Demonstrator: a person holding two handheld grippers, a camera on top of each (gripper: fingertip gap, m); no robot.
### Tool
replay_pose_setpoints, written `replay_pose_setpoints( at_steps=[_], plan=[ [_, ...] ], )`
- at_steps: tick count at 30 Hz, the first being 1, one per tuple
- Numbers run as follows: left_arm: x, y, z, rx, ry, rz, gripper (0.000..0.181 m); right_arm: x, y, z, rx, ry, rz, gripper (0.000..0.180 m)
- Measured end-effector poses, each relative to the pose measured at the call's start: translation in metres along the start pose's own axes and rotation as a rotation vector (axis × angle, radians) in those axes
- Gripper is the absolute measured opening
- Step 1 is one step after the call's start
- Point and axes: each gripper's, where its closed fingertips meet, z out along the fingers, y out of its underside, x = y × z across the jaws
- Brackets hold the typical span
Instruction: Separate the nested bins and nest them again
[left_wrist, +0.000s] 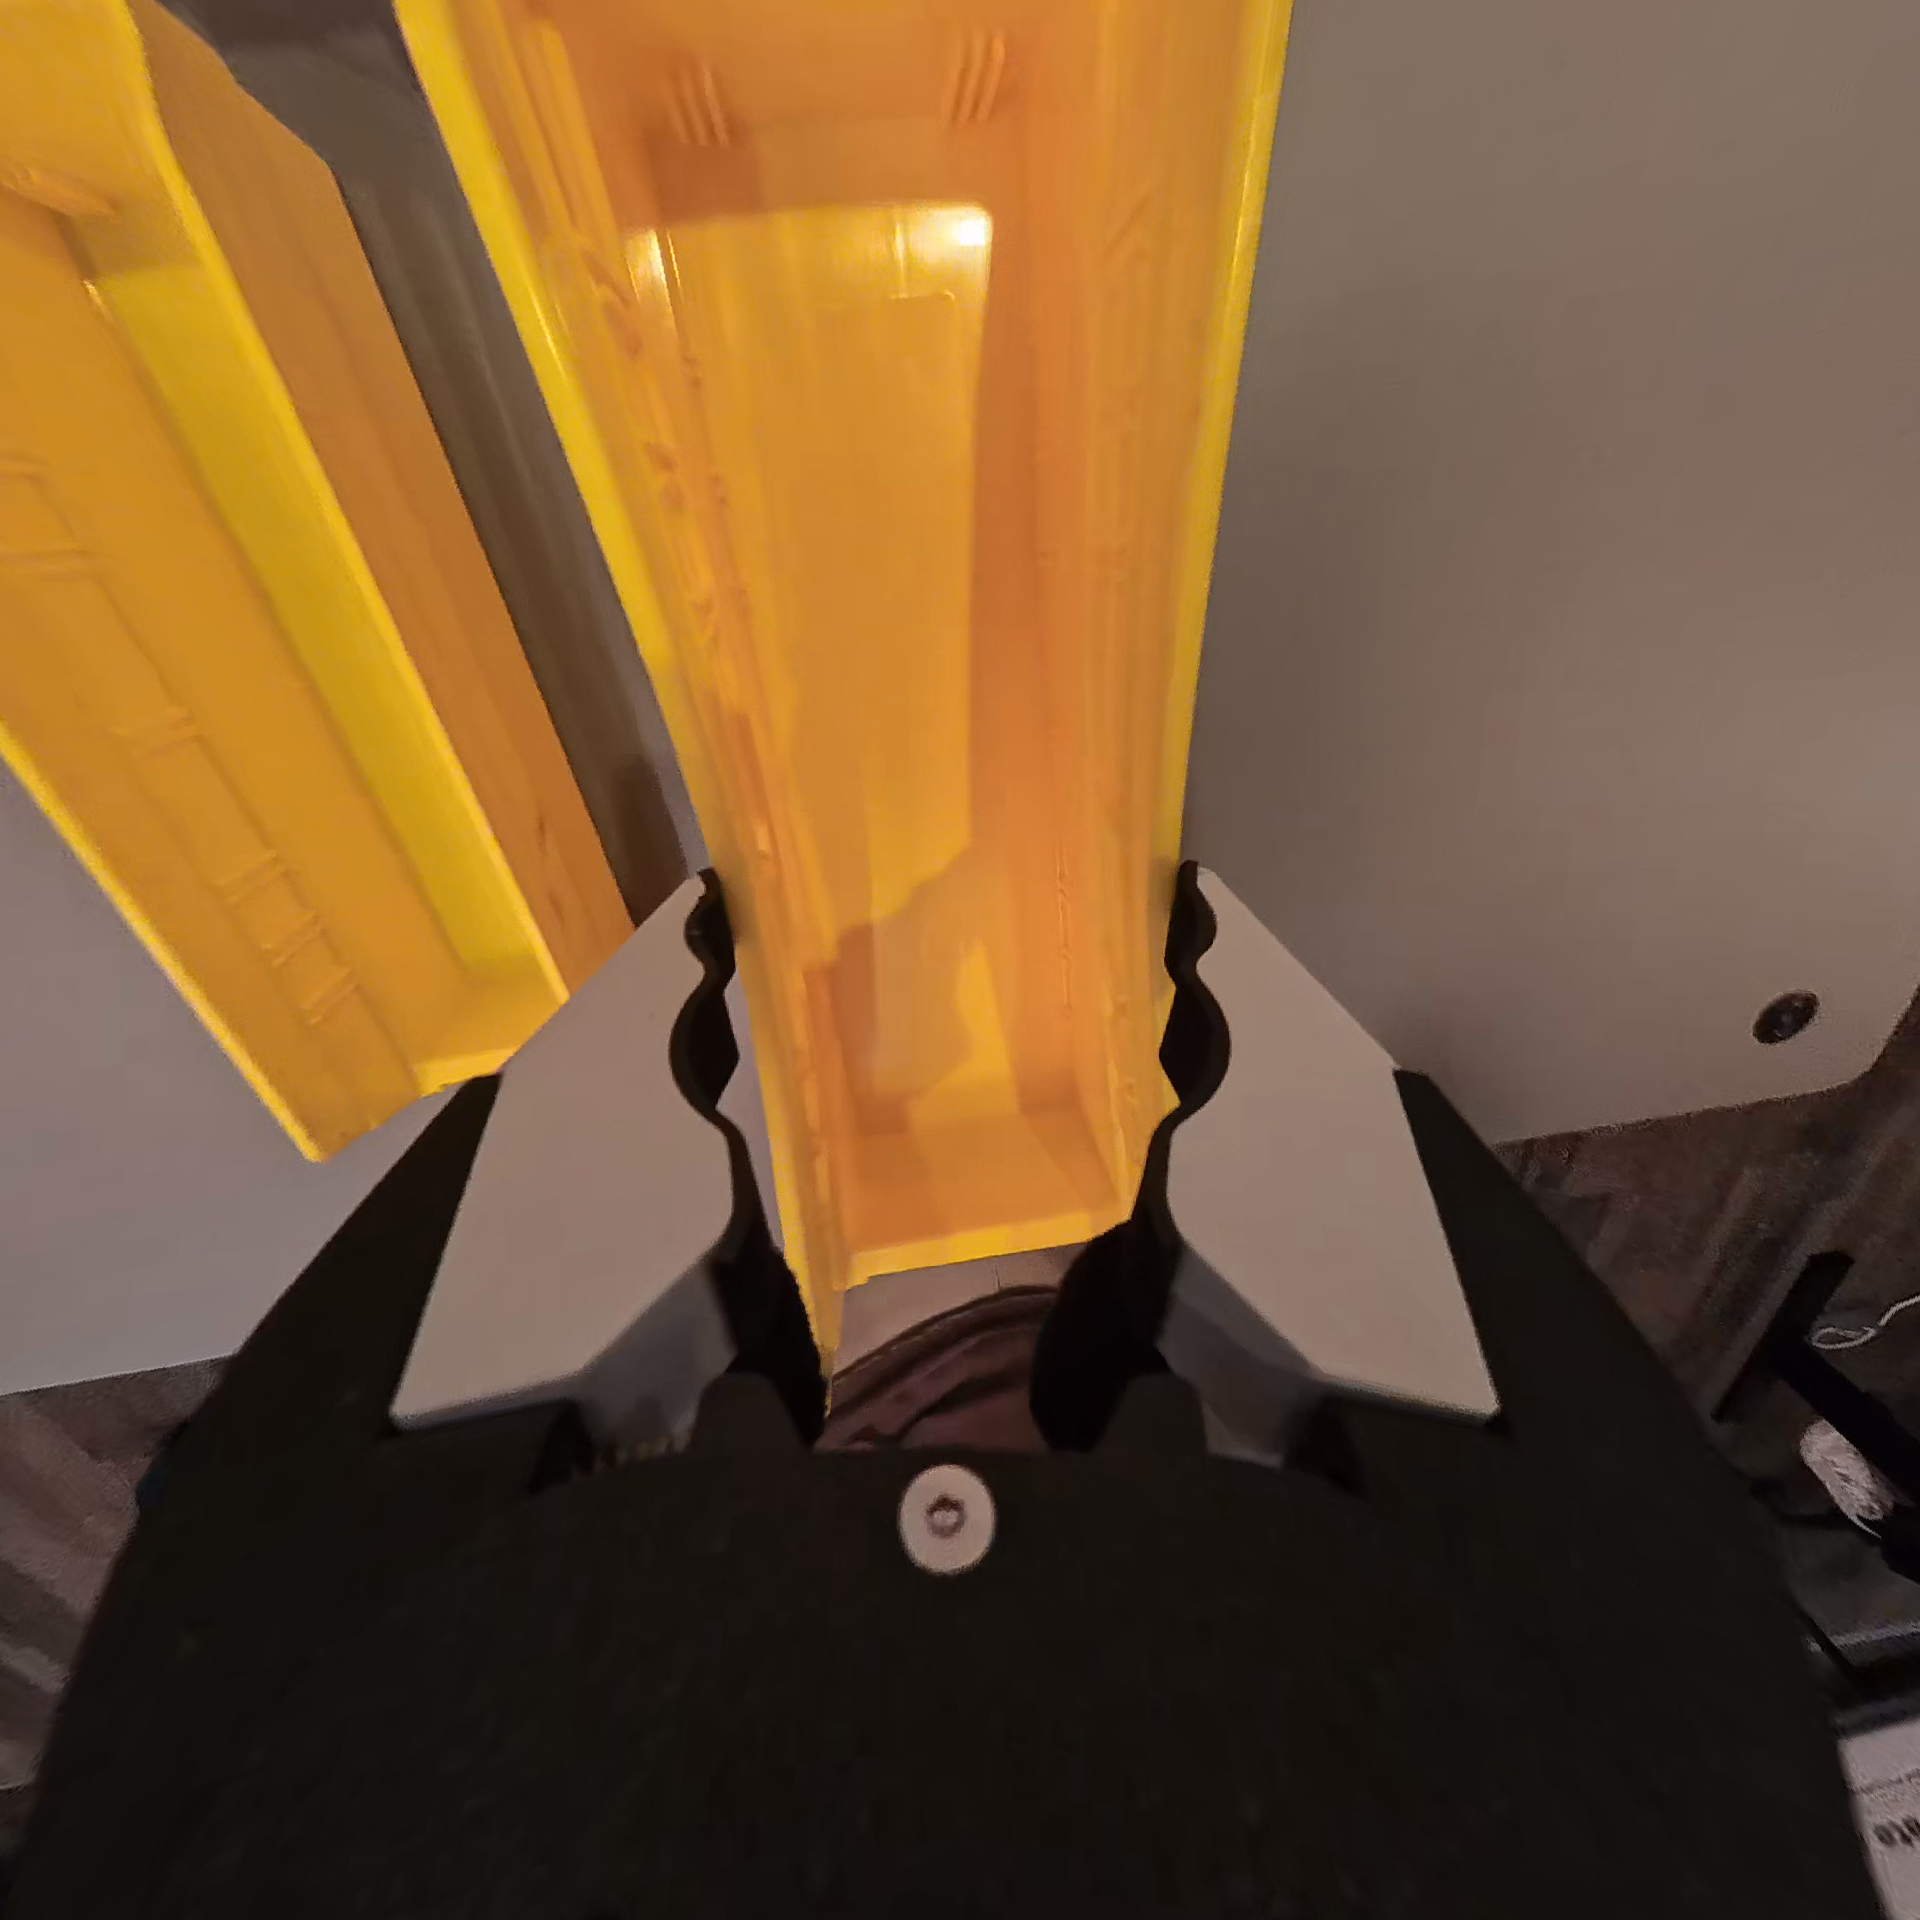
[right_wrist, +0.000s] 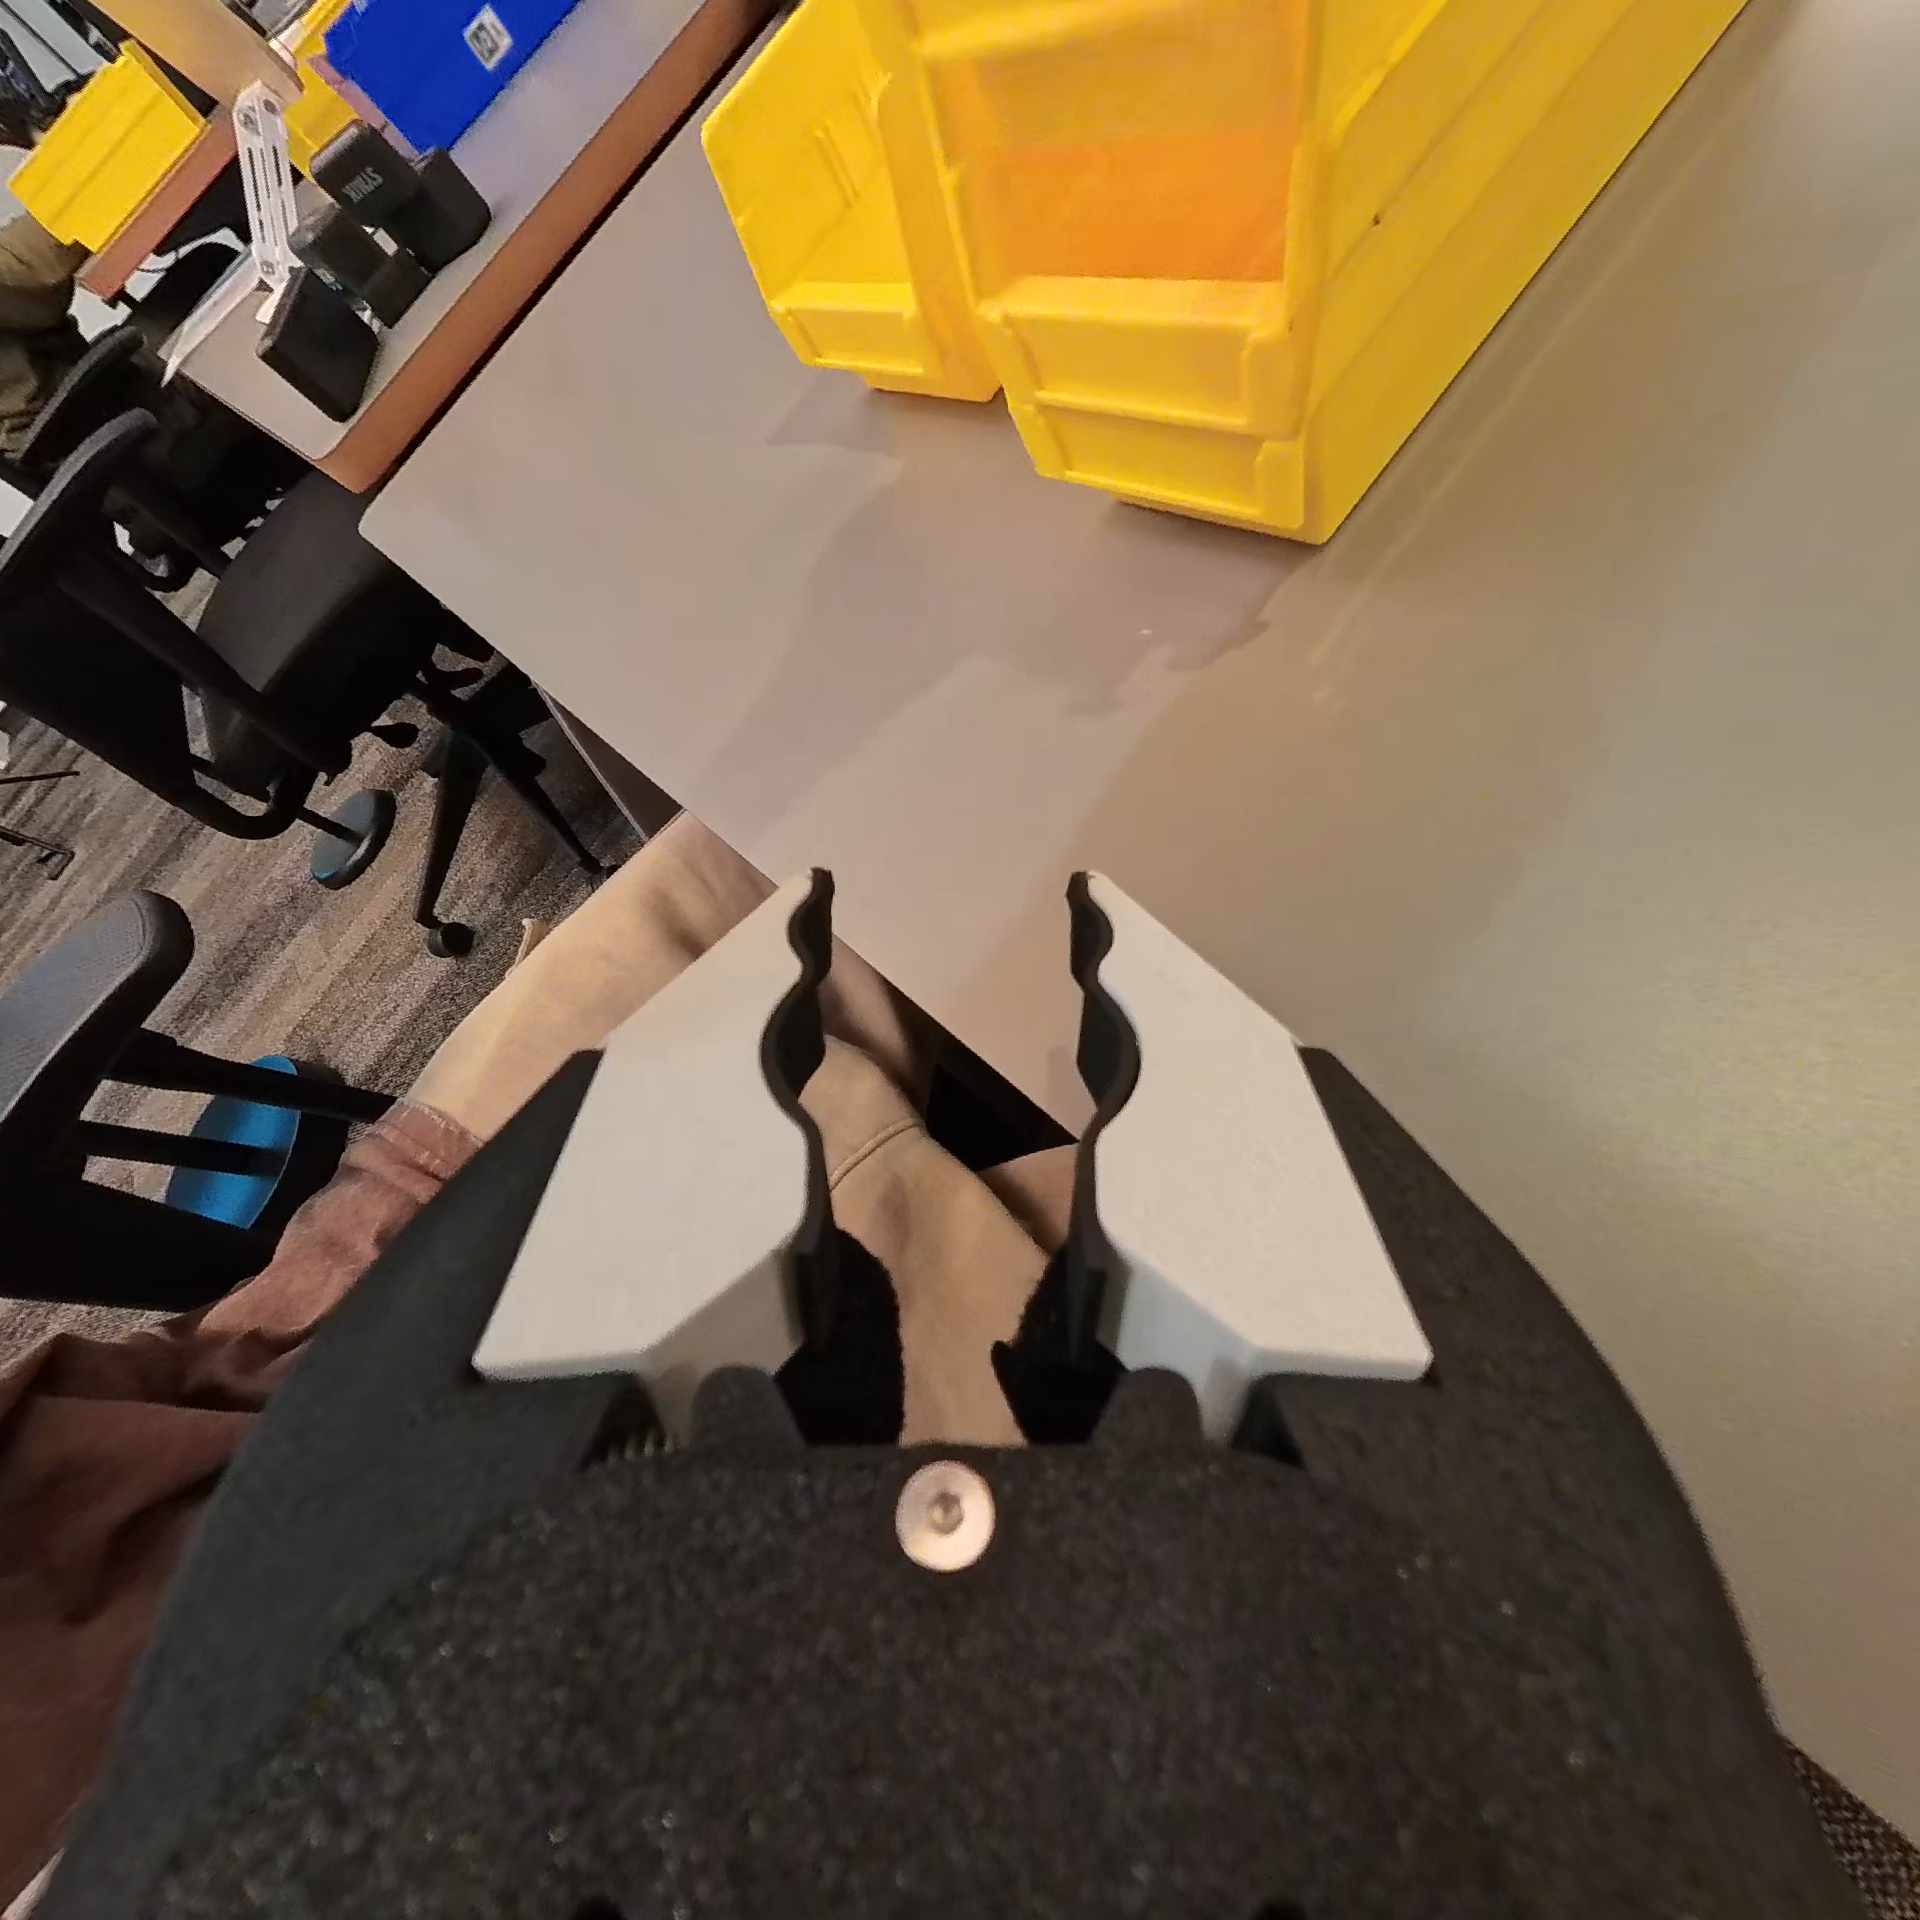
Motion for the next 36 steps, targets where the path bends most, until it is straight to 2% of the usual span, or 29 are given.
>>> replay_pose_setpoints(
  at_steps=[6,10,13,17,22,28,33,36],
  plan=[
    [-0.013,-0.007,-0.086,0.094,0.031,0.035,0.084,0.000,0.002,0.000,-0.004,-0.002,0.001,0.045],
    [-0.078,-0.002,-0.132,0.147,-0.037,0.004,0.084,-0.001,0.004,-0.001,-0.006,0.003,-0.003,0.045],
    [-0.146,0.006,-0.143,0.158,-0.103,-0.036,0.086,-0.002,0.006,0.000,-0.015,0.004,-0.005,0.045],
    [-0.233,0.015,-0.120,0.120,-0.166,-0.101,0.085,-0.007,0.012,0.000,-0.028,0.005,-0.014,0.045],
    [-0.301,0.018,-0.046,0.060,-0.148,-0.130,0.086,-0.013,0.018,0.009,-0.052,-0.005,-0.029,0.045],
    [-0.336,0.023,0.032,0.033,-0.081,-0.136,0.086,-0.007,0.020,0.016,-0.064,-0.017,0.013,0.046],
    [-0.346,0.030,0.061,0.041,-0.023,-0.118,0.089,0.000,0.018,0.013,-0.054,-0.018,0.039,0.046],
    [-0.348,0.024,0.063,0.090,-0.021,-0.104,0.095,0.001,0.022,0.014,-0.076,-0.010,0.030,0.046]
  ],
)
